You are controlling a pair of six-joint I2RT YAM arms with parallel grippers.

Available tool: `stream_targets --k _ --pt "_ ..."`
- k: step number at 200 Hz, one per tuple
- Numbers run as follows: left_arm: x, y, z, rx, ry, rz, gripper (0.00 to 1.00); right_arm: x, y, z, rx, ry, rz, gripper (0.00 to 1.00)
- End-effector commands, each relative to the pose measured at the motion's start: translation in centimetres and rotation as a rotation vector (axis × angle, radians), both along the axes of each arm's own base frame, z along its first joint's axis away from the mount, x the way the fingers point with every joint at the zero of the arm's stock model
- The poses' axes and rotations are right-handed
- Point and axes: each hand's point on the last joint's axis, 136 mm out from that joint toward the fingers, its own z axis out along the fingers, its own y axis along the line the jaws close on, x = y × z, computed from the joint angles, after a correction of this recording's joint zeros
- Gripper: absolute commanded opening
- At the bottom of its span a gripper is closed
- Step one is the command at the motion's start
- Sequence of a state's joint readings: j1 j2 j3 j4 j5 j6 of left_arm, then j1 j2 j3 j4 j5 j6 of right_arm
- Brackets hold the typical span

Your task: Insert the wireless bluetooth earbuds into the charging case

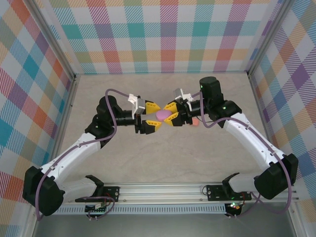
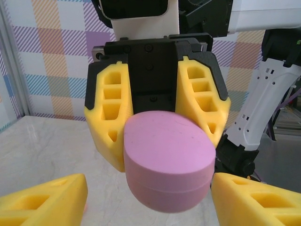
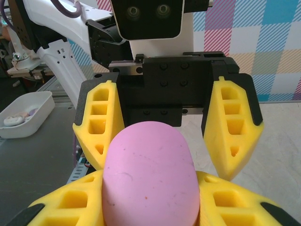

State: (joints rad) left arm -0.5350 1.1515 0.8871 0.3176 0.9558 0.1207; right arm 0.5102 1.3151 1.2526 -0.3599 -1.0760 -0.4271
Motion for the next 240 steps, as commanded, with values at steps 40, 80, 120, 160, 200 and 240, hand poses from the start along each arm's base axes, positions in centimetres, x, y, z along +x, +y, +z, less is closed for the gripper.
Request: stream_targets --k 40,80,120,160,200,240 --pt "-0.3 -0.3 2.3 -0.032 -0.061 -0.021 0.63 -0.9 -0.1 1.1 0.038 -0.02 0.048 0.13" --pt "-0.2 -0.4 1.9 -0.023 -0.048 -0.023 0.66 -0.9 -0.1 1.4 0.045 -0.036 0.041 0.13" --pt "0.0 -0.4 1.7 -0.019 -0.045 -0.014 0.7 -1.0 -0.2 1.4 0.047 -0.033 0.045 0.13" --pt "0.2 -0.5 1.5 -0.013 -0.039 -0.014 0.7 -1.0 -0.2 1.4 0.048 -0.032 0.045 0.12" --pt "0.1 -0.6 1.8 -0.017 -0.039 -0.026 0.63 -1.0 -0.1 1.3 0.048 -0.026 0.047 0.12" --pt "0.0 -0.7 2.1 -0.031 -0.043 -0.035 0.54 -1.0 0.0 1.0 0.042 -0.021 0.049 0.12"
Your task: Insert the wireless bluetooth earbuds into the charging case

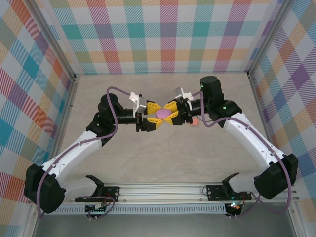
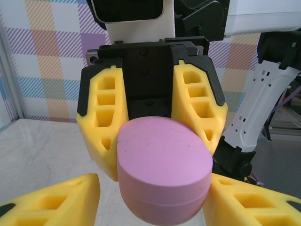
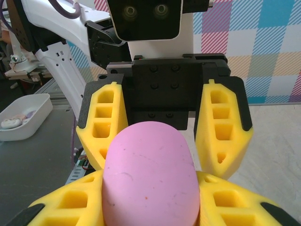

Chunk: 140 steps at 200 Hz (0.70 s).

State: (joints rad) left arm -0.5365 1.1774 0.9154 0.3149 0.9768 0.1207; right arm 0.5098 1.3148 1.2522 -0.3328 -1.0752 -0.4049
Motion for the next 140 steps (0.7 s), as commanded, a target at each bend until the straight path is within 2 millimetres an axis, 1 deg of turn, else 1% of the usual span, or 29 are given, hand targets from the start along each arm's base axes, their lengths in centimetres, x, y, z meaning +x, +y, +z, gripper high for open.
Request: stream_targets --k 1,42,51,71,87,113,140 --pt "-0.13 -0.29 1.8 -0.031 -0.043 -0.013 0.54 -1.14 -0.12 0.67 0.033 -0.019 0.053 0.12" --pt "-0.11 -0.42 1.95 -0.035 -0.036 -0.026 0.41 -1.06 -0.09 0.56 0.029 -0.017 0.052 0.13" --pt "-0.12 -0.47 1.9 -0.036 -0.032 -0.028 0.41 -1.01 -0.08 0.48 0.027 -0.018 0.049 0.13" --pt "-0.17 -0.47 1.99 -0.039 -0.032 -0.029 0.5 -0.98 -0.09 0.4 0.027 -0.023 0.047 0.12" --pt "-0.21 -0.5 2.02 -0.039 -0.032 -0.032 0.53 -0.95 -0.06 0.33 0.027 -0.021 0.048 0.12" --pt "-0.28 -0.58 1.91 -0.037 -0.028 -0.043 0.53 -0.89 -0.06 0.46 0.03 -0.028 0.048 0.12" --pt "-0.41 -0.67 1.84 -0.035 -0.025 -0.059 0.49 -0.8 -0.04 0.38 0.027 -0.026 0.045 0.12"
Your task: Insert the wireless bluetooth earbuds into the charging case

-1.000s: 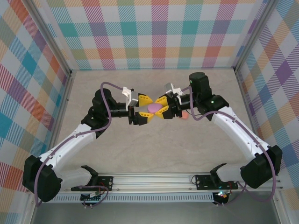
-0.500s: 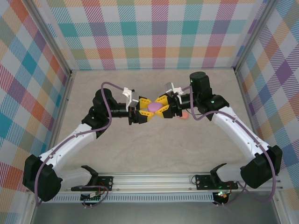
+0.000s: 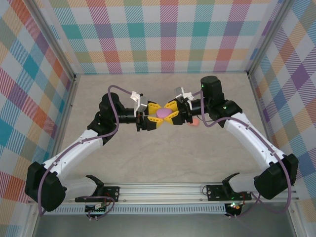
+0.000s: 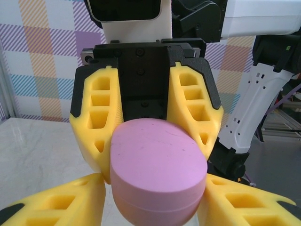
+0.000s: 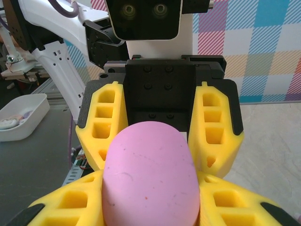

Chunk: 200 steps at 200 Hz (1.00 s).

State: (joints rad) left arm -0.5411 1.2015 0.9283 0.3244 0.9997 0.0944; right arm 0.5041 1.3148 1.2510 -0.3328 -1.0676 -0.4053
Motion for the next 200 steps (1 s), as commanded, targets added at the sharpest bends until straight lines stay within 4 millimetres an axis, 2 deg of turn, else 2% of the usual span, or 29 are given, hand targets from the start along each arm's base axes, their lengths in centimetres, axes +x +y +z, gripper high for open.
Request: stream_targets --k 1,26,34,61,77,119,162,200 --pt "-0.4 -0.2 1.9 -0.035 -0.053 -0.032 0.49 -1.1 0.1 0.5 0.03 -0.025 0.057 0.12" --pt "-0.5 -0.3 1.8 -0.033 -0.051 -0.039 0.43 -1.0 0.1 0.2 0.023 -0.027 0.05 0.12" --pt "-0.4 -0.3 1.8 -0.033 -0.051 -0.038 0.37 -1.0 0.1 0.1 0.02 -0.027 0.047 0.13" --pt "-0.2 -0.3 1.4 -0.021 -0.048 -0.025 0.28 -0.8 0.0 0.1 0.015 -0.034 0.033 0.23" --pt "-0.1 -0.2 1.0 -0.014 -0.044 -0.017 0.27 -0.7 0.0 0.1 0.012 -0.039 0.02 0.34" --pt "0.2 -0.1 0.2 0.011 -0.035 0.019 0.25 -0.1 -0.1 0.5 0.003 -0.027 -0.03 0.48" --pt "0.4 0.4 -0.7 0.032 -0.036 0.061 0.24 -0.2 -0.6 1.8 0.002 -0.009 -0.063 0.61" --pt "0.1 0.7 -0.7 0.028 -0.03 0.076 0.23 -2.6 -2.4 4.0 -0.001 -0.057 -0.112 0.69"
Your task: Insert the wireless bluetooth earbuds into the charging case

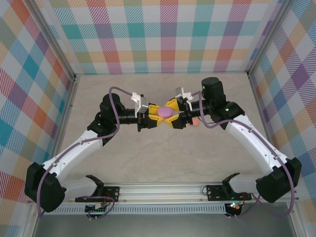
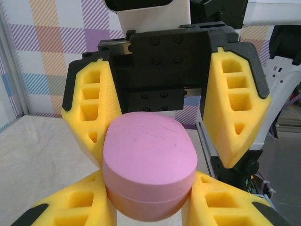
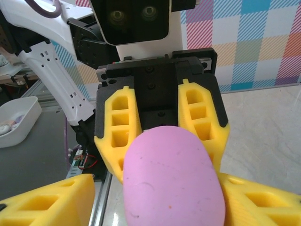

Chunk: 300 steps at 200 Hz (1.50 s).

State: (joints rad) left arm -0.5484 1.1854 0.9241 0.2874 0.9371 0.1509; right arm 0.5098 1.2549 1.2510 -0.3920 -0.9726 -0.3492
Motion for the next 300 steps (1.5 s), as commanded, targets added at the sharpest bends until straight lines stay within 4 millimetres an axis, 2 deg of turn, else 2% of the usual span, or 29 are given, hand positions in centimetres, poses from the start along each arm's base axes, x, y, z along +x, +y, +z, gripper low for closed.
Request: stream_targets --k 1,32,60,95,150,199,300 --pt "-0.4 0.6 -0.4 0.009 0.006 0.023 0.23 -2.4 -1.7 3.6 0.037 -0.093 -0.024 0.69" --pt "-0.5 1.1 -1.5 0.019 -0.006 0.062 0.2 -3.6 -3.5 2.6 0.007 -0.123 -0.12 0.74" --pt "-0.2 1.3 -1.9 0.025 0.0 0.086 0.2 -2.2 -4.1 0.4 -0.037 -0.128 -0.224 0.77" --pt "0.0 1.4 -2.1 0.017 0.01 0.11 0.2 -1.2 -3.1 -0.9 -0.049 -0.091 -0.19 0.78" --pt "0.5 1.7 -2.3 0.003 0.019 0.147 0.2 0.5 -1.7 -1.7 -0.054 -0.079 -0.162 0.74" --pt "0.7 1.3 -2.4 0.006 0.025 0.137 0.19 0.3 0.1 -3.0 -0.127 -0.115 -0.123 0.73" --pt "0.0 0.7 -2.8 0.015 0.037 0.095 0.18 2.4 0.7 -3.0 -0.158 -0.127 -0.185 0.73"
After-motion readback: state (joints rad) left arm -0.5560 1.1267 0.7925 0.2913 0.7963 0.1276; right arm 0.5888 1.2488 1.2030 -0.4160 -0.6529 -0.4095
